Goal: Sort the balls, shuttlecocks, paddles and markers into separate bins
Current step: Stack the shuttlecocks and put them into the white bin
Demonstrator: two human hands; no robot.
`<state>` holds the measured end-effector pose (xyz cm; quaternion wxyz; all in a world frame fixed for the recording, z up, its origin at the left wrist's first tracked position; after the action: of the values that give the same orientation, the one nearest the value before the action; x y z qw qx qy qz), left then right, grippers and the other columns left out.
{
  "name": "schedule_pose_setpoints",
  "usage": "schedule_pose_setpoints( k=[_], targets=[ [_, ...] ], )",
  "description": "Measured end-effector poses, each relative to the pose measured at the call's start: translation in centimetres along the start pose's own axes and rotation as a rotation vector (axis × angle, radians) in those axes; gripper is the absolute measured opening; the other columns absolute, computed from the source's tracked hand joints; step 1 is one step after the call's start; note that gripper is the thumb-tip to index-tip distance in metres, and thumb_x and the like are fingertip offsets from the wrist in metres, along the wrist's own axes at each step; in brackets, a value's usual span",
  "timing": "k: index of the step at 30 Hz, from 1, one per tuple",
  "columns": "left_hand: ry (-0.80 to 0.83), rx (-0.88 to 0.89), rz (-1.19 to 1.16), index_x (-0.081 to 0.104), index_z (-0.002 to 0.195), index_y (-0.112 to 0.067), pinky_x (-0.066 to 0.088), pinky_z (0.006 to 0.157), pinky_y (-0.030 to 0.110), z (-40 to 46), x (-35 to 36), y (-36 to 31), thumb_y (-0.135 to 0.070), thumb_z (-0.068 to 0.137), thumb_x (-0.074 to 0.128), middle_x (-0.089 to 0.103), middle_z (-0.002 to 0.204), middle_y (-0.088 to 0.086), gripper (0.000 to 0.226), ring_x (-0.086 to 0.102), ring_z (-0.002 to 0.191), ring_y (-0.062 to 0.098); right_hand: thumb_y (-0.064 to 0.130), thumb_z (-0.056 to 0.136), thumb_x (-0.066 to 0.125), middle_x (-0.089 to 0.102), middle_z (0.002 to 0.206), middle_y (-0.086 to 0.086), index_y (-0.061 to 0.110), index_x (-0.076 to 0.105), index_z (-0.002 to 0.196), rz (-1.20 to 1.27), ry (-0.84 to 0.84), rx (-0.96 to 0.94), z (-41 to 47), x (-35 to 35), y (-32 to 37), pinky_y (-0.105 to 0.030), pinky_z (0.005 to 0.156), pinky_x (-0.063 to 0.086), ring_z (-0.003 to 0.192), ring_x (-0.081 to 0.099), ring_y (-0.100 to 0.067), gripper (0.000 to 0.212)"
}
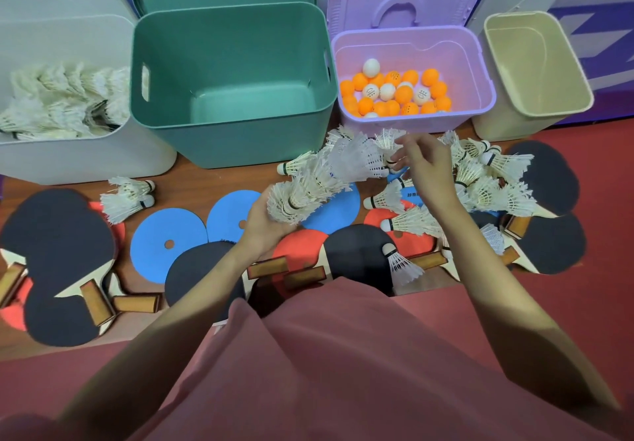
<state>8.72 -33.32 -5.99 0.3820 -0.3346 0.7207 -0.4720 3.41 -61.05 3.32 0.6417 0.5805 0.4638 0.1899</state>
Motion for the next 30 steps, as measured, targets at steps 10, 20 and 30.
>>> schedule_pose_setpoints(
  k=[10, 20, 30],
  targets=[
    [-0.055, -0.063, 0.044, 0.055, 0.110, -0.036, 0.048, 0.089, 0.028, -0.7, -1.2, 0.8, -0.038, 0.056, 0.082, 0.065, 0.108, -0.012, 0.061, 0.061, 0.102, 0.002, 0.012, 0.087, 0.058, 0.063, 0.102, -0.020, -0.002, 0.044, 0.121, -0.544, 0.108, 0.296, -0.3, 2.1, -10.4, -0.038, 0.076, 0.043, 0.099, 0.058, -0.037, 0.039],
    [-0.124, -0.110, 0.054, 0.055, 0.115, -0.010, 0.047, 0.080, 0.017, -2.5, -4.7, 2.5, 0.004, 0.070, 0.078, 0.063, 0.108, 0.003, 0.053, 0.059, 0.084, -0.016, -0.001, 0.085, 0.055, 0.052, 0.085, 0.013, 0.004, 0.051, 0.115, -0.169, -0.220, -0.359, -5.1, 1.3, 4.2, -0.011, 0.070, 0.039, 0.073, 0.049, 0.002, 0.031],
    [-0.153, -0.100, 0.215, 0.057, 0.116, -0.015, 0.048, 0.087, 0.029, -5.6, -12.4, 2.3, -0.021, 0.064, 0.081, 0.064, 0.109, -0.007, 0.057, 0.061, 0.100, 0.012, 0.000, 0.084, 0.061, 0.054, 0.087, 0.021, 0.019, 0.050, 0.105, -0.092, 0.199, -0.444, -8.4, 11.7, 10.5, -0.019, 0.064, 0.046, 0.078, 0.053, -0.001, 0.030]
  ],
)
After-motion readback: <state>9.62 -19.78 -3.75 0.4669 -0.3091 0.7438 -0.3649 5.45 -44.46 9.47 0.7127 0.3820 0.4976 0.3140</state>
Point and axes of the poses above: each hand's wrist, its own z-axis towards the middle knuckle, its own x-axis out of the palm, y = z × x, the point moved 8 cm from there along z, towards the middle knuckle
